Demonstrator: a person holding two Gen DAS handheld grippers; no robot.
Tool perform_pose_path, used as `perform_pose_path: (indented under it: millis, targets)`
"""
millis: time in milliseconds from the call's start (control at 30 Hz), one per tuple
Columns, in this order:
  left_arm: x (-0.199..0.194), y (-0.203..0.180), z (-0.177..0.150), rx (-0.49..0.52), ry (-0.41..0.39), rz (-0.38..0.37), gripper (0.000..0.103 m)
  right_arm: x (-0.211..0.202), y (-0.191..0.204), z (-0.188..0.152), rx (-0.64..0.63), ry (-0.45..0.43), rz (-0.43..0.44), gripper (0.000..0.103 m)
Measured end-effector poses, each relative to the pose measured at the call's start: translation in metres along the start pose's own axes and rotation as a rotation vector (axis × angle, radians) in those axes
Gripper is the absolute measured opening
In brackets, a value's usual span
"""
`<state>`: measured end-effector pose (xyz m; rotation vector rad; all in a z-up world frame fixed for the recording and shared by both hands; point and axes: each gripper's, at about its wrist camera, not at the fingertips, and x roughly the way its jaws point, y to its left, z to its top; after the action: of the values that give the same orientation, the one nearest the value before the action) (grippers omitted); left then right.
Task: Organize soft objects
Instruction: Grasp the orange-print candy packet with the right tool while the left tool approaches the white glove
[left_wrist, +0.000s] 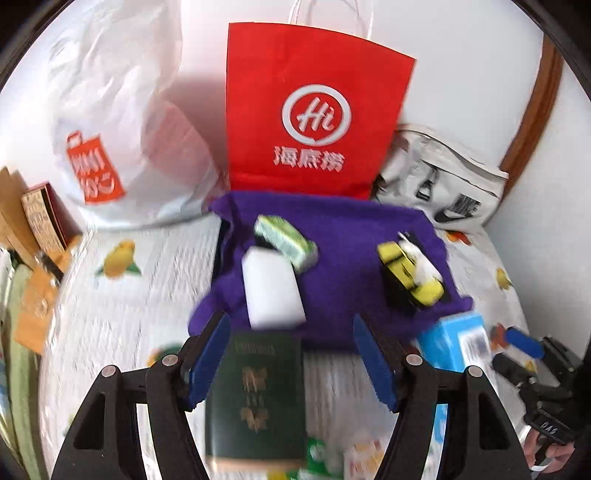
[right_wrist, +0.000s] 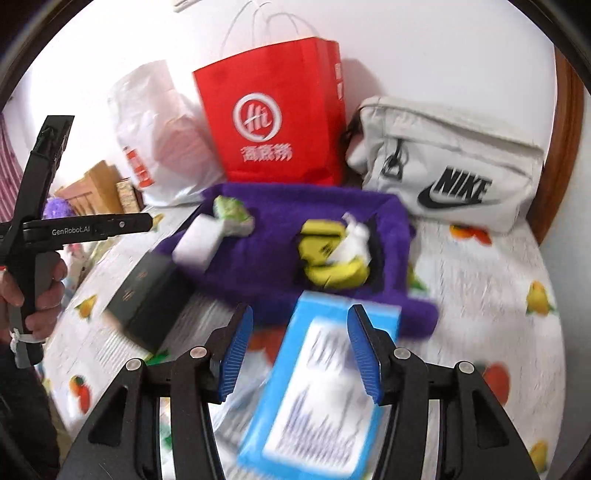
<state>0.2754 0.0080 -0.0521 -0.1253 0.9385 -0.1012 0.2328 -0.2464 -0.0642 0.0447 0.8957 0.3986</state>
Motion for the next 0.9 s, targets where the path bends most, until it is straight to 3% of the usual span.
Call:
perform_pose_path:
  millis: [267, 333, 467, 567, 900]
  targets:
    - [-0.027, 0.005, -0.057, 0.003, 0.009, -0.004, 0.067, -0.006, 0.044, -0.055, -0.026, 0.085, 0.101, 0.054]
    - [-0.031, 0.01, -0.067, -0.002, 0.004, 0.017, 0.067, -0.002, 0.056, -0.062, -0.053, 0.09, 0.093, 0.054]
    - [-0.038, 0.028, -0.087, 0.003, -0.025, 0.128, 0.067, 0.011, 0.075, -0.07, -0.069, 0.116, 0.116, 0.054]
    - [-0.036, 0.049, -0.101, -0.048, -0.001, 0.099, 0.067, 0.025, 0.086, -0.073, -0.061, 0.141, 0.121, 0.06]
    - [-0.042, 0.1, -0.135, -0.142, -0.001, 0.067, 0.067, 0.073, 0.112, -0.069, -0.091, 0.195, -0.011, 0.064]
